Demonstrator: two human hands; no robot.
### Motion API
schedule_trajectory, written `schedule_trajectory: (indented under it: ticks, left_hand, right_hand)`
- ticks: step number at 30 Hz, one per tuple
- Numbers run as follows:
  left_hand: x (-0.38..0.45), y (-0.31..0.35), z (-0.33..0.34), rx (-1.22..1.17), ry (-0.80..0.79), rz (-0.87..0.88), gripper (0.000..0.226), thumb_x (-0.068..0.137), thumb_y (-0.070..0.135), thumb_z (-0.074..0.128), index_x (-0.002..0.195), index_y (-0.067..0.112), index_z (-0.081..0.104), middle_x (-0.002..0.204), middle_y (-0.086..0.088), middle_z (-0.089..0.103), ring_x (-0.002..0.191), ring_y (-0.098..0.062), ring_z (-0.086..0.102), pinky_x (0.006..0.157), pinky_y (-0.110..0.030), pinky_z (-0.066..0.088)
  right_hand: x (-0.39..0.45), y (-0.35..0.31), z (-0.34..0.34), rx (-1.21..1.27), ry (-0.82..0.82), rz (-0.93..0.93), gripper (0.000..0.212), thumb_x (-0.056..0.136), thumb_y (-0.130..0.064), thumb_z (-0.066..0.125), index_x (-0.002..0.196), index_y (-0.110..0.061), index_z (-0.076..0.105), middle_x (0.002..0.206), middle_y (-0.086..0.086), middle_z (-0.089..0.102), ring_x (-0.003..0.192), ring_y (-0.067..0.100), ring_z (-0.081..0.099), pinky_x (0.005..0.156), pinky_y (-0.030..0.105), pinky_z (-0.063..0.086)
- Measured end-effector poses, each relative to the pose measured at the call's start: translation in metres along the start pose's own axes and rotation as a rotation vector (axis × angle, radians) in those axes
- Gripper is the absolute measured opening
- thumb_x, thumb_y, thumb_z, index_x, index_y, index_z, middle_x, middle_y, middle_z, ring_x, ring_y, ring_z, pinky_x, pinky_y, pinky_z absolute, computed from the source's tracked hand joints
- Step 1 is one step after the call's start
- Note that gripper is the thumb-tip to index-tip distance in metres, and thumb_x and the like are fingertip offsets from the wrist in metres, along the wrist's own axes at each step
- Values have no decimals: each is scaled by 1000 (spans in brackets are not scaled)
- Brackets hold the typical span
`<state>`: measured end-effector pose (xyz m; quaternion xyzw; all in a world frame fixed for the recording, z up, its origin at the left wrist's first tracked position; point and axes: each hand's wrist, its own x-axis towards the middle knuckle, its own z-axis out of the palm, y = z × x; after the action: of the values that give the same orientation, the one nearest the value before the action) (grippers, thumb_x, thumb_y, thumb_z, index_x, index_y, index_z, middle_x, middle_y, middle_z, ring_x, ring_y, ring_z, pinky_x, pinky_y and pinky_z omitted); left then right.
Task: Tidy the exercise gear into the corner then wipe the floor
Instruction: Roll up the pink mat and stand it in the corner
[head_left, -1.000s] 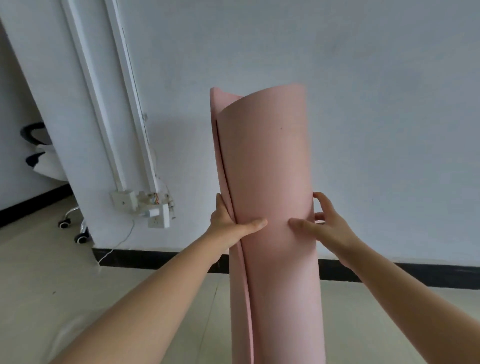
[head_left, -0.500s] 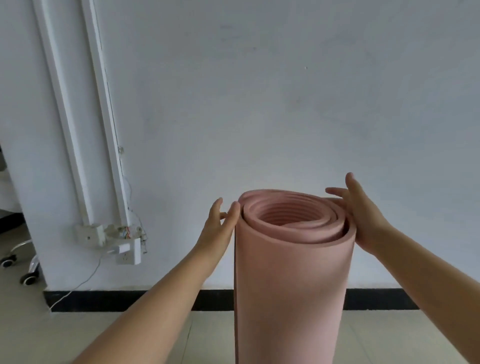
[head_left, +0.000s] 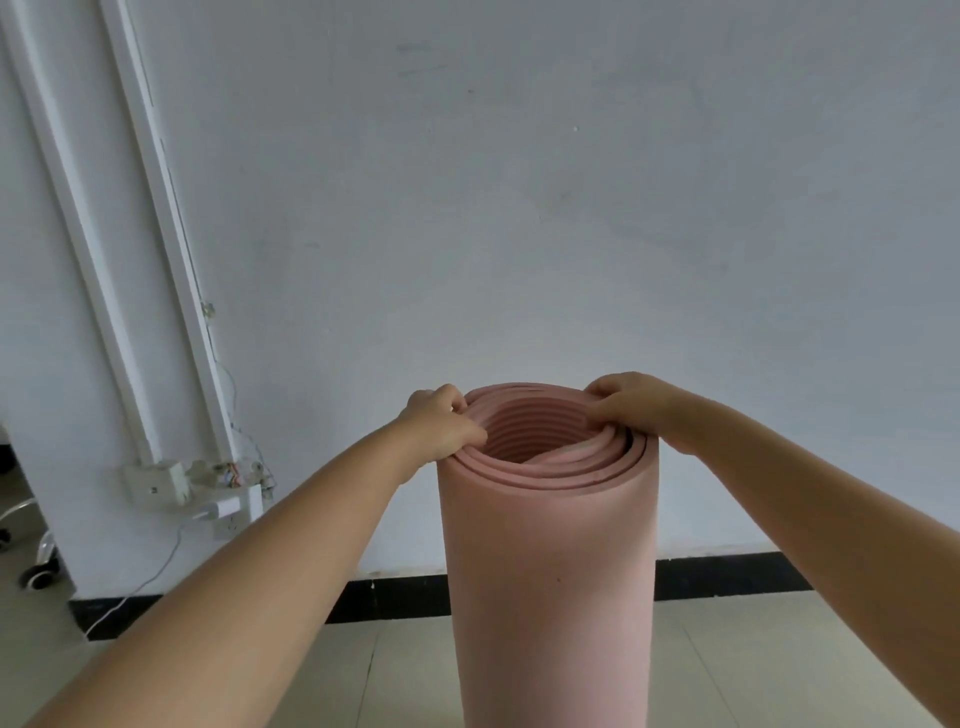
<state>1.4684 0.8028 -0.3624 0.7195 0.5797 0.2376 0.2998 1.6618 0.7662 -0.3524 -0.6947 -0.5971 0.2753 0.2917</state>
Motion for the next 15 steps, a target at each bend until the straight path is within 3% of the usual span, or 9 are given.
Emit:
schedule_trajectory:
  ticks: [4,6,8,10,12,15]
  left_hand:
    - [13,2,-5,93,-18,-20,17,84,13,55,79,17,40,86,-1,43,70,-15,43,56,-23,32]
    - [20,5,-5,135,-30,-18,15,87,15,54,93,13,40,82,0,45,67,-12,43,57,-23,34]
    - [29,9,-3,179,-82,26,41,91,21,53,126,11,34,105,-7,53,83,-18,52,74,-28,45]
    - [36,13,1,316,-123,77,59,95,31,49,145,14,23,135,-13,45,107,-25,53,95,-34,43]
    - [46,14,6,488,-130,110,56,98,39,39,144,11,26,144,-16,35,126,-31,45,106,-38,37]
    - [54,18,12,626,-167,112,52,101,39,28,141,5,29,145,-18,28,132,-34,37,110,-40,32]
  right_hand:
    - [4,-6,0,-136,-28,-39,34,80,-4,49,112,-1,61,93,7,56,82,18,51,71,26,42]
    - [8,-9,1,-263,-43,-57,31,81,-7,49,109,-2,61,91,5,56,80,17,50,64,22,41]
    - [14,-11,2,-411,-54,-67,18,83,-10,48,97,-4,58,82,3,53,71,15,48,58,20,37]
    - [19,-10,5,-502,-46,-72,8,86,-13,46,82,-8,50,72,-1,47,62,12,43,55,20,34]
    - [24,-7,8,-555,-32,-88,13,90,-17,43,79,-11,46,70,-3,44,67,13,45,56,20,33]
    - [30,-2,9,-620,-19,-101,16,94,-21,40,83,-11,47,78,0,46,89,21,46,64,24,38]
